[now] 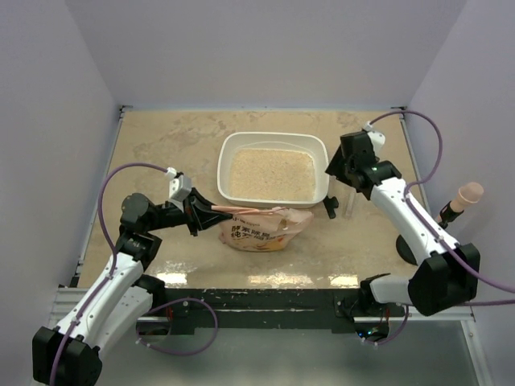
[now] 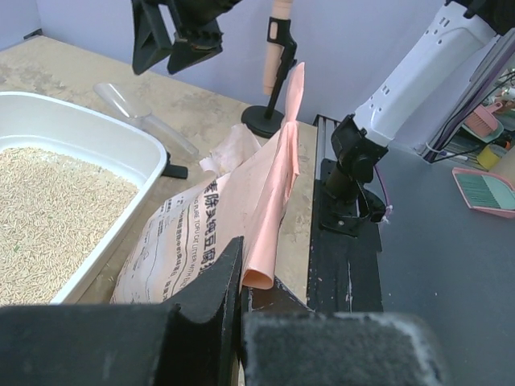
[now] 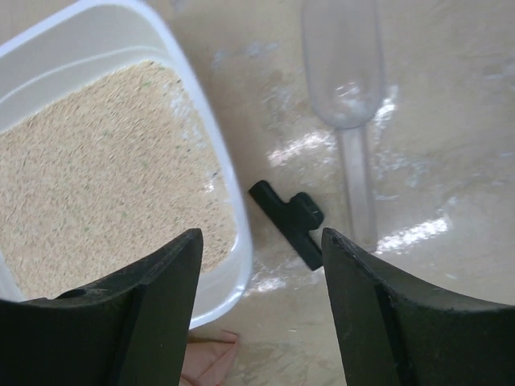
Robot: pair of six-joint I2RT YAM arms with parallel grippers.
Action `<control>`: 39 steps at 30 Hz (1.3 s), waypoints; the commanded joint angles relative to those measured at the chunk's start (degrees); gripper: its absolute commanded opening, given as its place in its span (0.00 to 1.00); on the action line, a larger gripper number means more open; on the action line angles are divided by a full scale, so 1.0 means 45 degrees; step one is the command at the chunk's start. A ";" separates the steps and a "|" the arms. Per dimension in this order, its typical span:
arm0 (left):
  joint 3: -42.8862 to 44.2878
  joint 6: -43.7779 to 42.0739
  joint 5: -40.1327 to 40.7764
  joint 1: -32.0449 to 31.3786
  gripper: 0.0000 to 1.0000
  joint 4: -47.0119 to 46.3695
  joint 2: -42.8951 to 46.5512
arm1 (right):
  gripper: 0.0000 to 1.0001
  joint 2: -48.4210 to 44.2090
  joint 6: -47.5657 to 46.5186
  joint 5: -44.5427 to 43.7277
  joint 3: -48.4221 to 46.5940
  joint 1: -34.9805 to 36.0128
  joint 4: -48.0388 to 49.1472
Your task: Fill the litter box with clean litter
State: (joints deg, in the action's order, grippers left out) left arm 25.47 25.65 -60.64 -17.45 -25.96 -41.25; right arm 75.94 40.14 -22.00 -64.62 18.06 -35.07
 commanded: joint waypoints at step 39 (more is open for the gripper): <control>0.2229 -0.3942 0.9354 -0.0204 0.45 0.5709 0.2137 | 0.00 0.3088 -0.2260 0.0456 0.2739 -0.2882 0.2990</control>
State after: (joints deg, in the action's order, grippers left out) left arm 32.80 10.22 -26.13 -18.15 -1.93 -32.23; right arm 93.89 30.41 -16.56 -52.25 5.39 -21.47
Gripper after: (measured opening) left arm 0.450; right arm 0.294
